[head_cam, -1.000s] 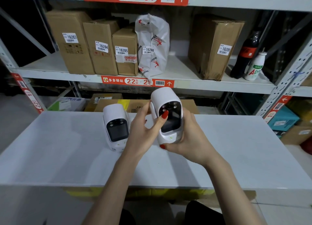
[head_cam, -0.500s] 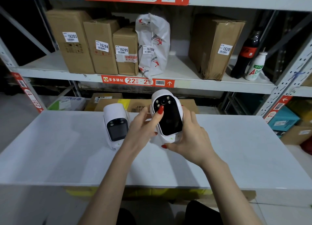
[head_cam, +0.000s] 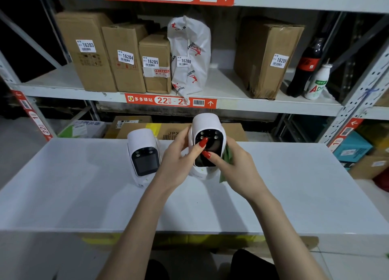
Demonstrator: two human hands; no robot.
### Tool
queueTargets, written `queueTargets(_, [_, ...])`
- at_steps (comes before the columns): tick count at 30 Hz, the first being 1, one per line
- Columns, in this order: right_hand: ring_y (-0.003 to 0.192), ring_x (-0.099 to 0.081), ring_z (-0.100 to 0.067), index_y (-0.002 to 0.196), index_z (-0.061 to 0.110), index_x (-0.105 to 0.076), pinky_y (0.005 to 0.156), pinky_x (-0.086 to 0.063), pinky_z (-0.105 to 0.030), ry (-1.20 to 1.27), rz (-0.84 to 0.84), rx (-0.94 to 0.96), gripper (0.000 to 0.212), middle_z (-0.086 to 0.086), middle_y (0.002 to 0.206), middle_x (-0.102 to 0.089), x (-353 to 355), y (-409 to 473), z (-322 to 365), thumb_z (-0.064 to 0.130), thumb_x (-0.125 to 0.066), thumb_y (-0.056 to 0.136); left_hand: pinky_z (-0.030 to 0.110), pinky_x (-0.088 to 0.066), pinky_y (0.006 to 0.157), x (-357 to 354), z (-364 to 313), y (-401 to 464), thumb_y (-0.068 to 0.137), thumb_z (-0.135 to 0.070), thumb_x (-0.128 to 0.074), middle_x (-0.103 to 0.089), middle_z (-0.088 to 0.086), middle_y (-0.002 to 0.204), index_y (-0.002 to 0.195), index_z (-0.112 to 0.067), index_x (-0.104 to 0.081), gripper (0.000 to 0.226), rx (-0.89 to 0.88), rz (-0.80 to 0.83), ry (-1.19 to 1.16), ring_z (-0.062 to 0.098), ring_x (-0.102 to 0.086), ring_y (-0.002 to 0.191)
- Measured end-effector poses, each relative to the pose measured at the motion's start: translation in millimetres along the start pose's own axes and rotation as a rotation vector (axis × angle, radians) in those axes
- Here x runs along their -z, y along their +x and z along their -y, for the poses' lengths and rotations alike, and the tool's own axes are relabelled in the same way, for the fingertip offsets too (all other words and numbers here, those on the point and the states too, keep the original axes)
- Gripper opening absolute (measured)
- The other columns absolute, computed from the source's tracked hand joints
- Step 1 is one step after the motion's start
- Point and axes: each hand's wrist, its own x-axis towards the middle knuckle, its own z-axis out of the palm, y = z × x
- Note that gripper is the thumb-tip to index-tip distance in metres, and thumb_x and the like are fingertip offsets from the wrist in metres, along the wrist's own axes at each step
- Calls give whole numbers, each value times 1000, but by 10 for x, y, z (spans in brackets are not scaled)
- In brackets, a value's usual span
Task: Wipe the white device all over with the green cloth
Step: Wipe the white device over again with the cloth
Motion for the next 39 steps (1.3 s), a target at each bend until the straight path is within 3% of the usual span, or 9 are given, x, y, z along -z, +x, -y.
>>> queueTargets(4, [99, -61, -14, 123, 29, -56, 85, -52, -39, 26, -51, 0, 35, 10, 106, -67, -48, 29, -25, 29, -65, 89, 36, -49, 103, -34, 49, 35, 93, -35, -62, -66, -8, 123, 127, -29, -52, 36, -4, -25, -18, 7, -61, 118])
queueTargets(11, [103, -60, -19, 128, 29, -53, 88, -50, -45, -2, -52, -35, 41, 4, 110, -67, -203, 113, -214, 32, -64, 88, 12, -47, 86, -39, 230, 100, 97, -33, -56, -63, -9, 125, 134, -22, -47, 39, 12, -11, 11, -5, -60, 112])
queueTargets(20, [105, -59, -17, 130, 28, -52, 90, -50, -43, -11, -50, -54, 45, 3, 113, -65, -287, 114, -364, 34, -65, 88, 21, -45, 95, -36, 347, 121, 97, -37, -56, -59, -14, 128, 142, -25, -40, 50, 60, 26, 77, -4, -56, 115])
queueTargets(27, [111, -57, -18, 138, 27, -45, 93, -49, -42, -64, 26, -63, 55, 1, 121, -62, -256, 131, -369, 19, -65, 88, 5, -44, 81, 1, 389, 122, 98, -33, -56, -56, -24, 120, 136, -28, -39, 42, 76, 28, 80, -22, -55, 100])
queueTargets(32, [113, -55, -28, 137, 19, -48, 89, -44, -30, -160, 63, -42, 60, -6, 123, -63, -167, 119, -327, -7, -47, 83, 20, -47, 94, 33, 439, 146, 98, -34, -57, -60, -17, 122, 137, -22, -44, 43, 83, 19, 62, -10, -59, 108])
queueTargets(35, [103, -56, -37, 132, 9, -45, 77, -43, -34, -220, -29, -157, 44, -15, 114, -63, -98, 69, -348, -3, -45, 89, 30, -45, 102, 29, 466, 150, 95, -46, -57, -61, -16, 124, 135, -29, -46, 45, 86, 21, 94, -1, -58, 114])
queueTargets(39, [80, -53, -36, 107, 6, -45, 61, -35, -36, -390, -128, -197, 17, -16, 92, -62, -47, -22, -445, 3, -50, 90, 33, -46, 104, -5, 438, 143, 97, -43, -55, -63, -11, 127, 139, -25, -46, 47, 76, -2, 99, 4, -60, 116])
